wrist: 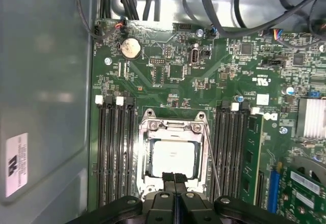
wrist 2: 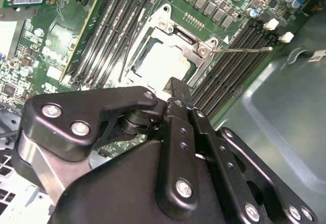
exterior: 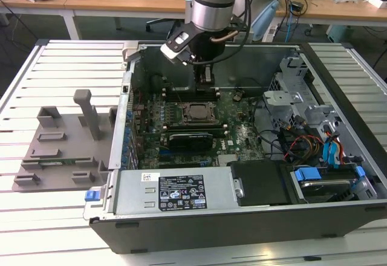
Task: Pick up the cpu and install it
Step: 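Close the cpu cover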
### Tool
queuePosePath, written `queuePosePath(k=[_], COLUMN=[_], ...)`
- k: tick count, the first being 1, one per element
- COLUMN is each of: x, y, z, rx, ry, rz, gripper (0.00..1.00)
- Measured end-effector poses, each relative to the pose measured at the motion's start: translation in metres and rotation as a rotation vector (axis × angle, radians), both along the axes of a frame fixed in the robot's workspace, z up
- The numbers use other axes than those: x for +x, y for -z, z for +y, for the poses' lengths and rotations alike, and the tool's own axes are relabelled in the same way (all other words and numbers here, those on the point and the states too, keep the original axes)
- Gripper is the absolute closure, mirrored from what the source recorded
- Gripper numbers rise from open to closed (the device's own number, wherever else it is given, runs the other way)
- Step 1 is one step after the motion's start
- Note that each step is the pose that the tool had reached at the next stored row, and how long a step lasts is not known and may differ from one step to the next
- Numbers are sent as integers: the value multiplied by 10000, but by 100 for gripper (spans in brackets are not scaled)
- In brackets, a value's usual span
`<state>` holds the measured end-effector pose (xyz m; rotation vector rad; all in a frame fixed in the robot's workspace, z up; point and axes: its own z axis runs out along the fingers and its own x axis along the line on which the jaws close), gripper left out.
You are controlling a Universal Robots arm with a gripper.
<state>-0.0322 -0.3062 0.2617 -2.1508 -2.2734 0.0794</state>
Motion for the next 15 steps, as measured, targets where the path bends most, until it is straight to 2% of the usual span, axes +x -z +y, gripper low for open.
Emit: queuePosePath(k=[3, 7, 11, 15], x=[0, 0, 0, 0], y=[-67, -209, -307, -335], z=[0, 0, 0, 0], rx=[-1, -3, -3, -3], ry=[0, 0, 0, -1], rz=[1, 0, 0, 0], gripper=[89, 89, 89, 89])
